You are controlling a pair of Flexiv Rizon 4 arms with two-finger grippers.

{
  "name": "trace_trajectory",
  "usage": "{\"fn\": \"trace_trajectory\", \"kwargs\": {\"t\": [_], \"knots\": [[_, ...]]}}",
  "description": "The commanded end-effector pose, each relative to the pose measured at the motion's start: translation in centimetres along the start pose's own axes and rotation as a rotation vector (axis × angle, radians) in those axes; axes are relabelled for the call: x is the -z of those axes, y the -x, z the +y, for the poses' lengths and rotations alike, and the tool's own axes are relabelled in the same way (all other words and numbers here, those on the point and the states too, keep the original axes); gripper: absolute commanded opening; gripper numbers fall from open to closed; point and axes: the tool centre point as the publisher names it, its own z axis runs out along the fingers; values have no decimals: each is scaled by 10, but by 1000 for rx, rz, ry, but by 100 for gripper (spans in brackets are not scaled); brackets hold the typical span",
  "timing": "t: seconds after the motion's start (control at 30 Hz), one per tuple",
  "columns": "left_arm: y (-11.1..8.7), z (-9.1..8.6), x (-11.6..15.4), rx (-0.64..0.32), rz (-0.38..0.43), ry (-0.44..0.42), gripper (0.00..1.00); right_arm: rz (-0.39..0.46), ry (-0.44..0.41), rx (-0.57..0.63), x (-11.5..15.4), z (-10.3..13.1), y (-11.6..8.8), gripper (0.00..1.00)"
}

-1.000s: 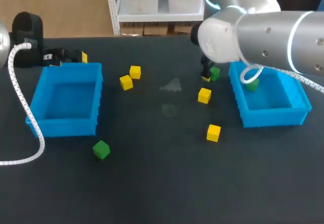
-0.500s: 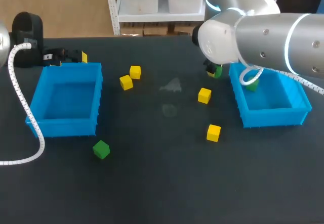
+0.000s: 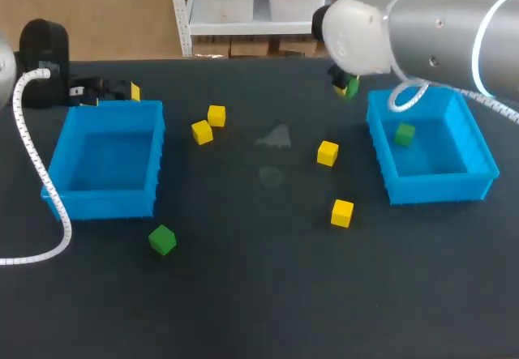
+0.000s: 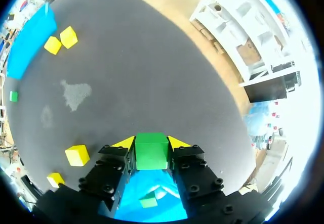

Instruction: Put the green cubes in the right bin and the yellow cubes in the left bin.

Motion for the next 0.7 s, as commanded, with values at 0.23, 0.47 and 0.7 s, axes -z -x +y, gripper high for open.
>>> {"fn": "trace_trajectory", "kwargs": {"t": [0.23, 0.47, 0.7], "knots": [[-1, 2, 0, -2, -6, -10, 100, -106, -36, -81, 59, 1, -34, 0], [-1, 2, 0, -2, -6, -10, 100, -124, -46, -176, 69, -14, -68, 0], [-1, 2, 0, -2, -6, -10, 100, -107, -31, -277, 55, -27, -103, 0]]}}
